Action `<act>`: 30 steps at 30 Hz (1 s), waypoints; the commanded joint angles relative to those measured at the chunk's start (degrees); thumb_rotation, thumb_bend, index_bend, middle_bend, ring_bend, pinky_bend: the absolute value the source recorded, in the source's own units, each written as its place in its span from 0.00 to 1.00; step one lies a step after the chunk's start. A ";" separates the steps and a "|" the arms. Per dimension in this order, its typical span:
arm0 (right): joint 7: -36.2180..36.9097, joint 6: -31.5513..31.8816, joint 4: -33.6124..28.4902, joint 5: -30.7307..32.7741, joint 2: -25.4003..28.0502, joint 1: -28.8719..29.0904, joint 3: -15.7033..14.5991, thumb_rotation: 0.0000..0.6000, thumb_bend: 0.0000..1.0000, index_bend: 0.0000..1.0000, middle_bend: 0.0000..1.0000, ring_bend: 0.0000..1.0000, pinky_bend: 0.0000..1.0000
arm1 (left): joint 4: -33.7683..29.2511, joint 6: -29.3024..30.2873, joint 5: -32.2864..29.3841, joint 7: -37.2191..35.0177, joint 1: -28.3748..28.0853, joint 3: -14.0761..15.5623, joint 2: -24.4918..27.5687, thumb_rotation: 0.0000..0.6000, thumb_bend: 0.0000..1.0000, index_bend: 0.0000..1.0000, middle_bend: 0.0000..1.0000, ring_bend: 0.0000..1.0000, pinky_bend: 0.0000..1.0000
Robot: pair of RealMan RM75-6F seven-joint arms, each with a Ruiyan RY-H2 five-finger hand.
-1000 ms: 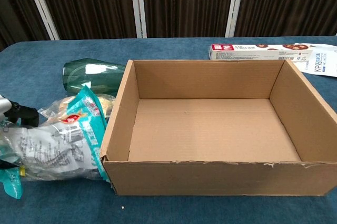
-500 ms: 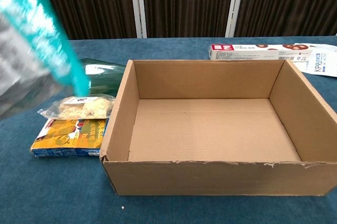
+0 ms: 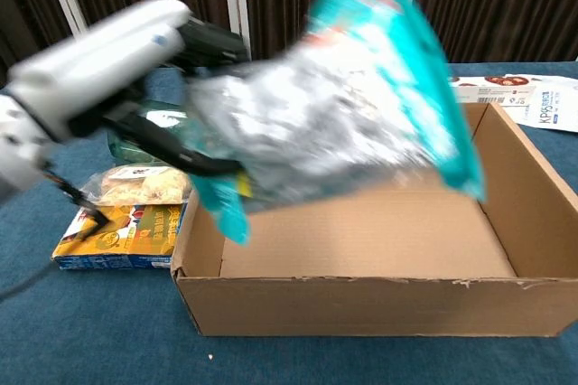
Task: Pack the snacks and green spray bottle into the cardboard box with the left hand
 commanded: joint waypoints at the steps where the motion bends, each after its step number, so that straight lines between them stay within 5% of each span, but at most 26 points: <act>1: 0.17 -0.31 0.22 0.42 0.08 0.08 0.10 1.00 0.00 0.00 0.00 0.00 0.00 | -0.13 -6.81 -5.04 1.56 -3.65 -0.86 -3.04 1.00 0.00 0.00 0.00 0.00 0.28; 9: -0.20 -1.22 0.37 1.40 -0.17 0.48 0.39 1.00 0.00 0.00 0.00 0.00 0.00 | -3.64 -8.79 -8.31 -0.18 -5.56 -3.33 -1.96 1.00 0.00 0.00 0.00 0.00 0.20; 19: -1.54 -1.99 0.44 2.54 -0.71 0.73 0.57 1.00 0.00 0.00 0.00 0.00 0.00 | -10.86 -2.56 -11.35 -3.47 0.59 -5.22 15.92 1.00 0.00 0.00 0.00 0.00 0.19; 24: -2.47 -2.12 0.20 3.09 -0.87 0.78 0.72 1.00 0.00 0.00 0.00 0.00 0.00 | -7.85 -0.62 -14.87 -1.30 4.03 -4.83 23.29 1.00 0.00 0.00 0.00 0.00 0.14; 30: -4.10 -2.23 -0.20 2.87 -1.41 0.93 0.49 1.00 0.00 0.00 0.00 0.00 0.00 | 0.30 -4.09 -22.94 1.84 3.16 -5.23 22.90 1.00 0.00 0.00 0.00 0.00 0.08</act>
